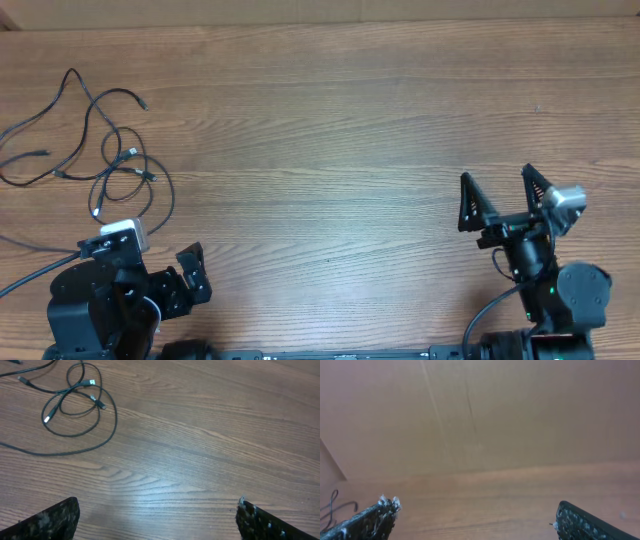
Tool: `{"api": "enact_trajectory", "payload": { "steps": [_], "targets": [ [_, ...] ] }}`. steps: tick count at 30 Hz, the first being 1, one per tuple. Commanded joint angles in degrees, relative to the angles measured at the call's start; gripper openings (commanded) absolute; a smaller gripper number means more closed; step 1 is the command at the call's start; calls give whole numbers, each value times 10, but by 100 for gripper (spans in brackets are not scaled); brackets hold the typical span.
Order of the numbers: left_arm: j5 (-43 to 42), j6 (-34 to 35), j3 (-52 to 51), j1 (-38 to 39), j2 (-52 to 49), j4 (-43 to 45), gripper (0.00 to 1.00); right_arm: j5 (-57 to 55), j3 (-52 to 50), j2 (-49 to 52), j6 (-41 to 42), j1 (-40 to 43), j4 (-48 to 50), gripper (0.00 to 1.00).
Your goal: Untangle cables
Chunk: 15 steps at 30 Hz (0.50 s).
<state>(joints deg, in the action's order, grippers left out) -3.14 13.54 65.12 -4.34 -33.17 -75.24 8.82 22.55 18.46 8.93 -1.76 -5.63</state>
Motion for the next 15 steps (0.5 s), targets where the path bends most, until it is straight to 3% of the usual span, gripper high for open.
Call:
{"api": "enact_trajectory", "payload": {
  "steps": [1, 15],
  "targets": [
    [6, 8, -3, 2, 2, 1, 100, 4, -36, -29, -4, -5, 26, 100],
    [6, 8, -3, 2, 2, 0, 100, 2, -173, -136, -4, -5, 176, 100]
  ]
}}
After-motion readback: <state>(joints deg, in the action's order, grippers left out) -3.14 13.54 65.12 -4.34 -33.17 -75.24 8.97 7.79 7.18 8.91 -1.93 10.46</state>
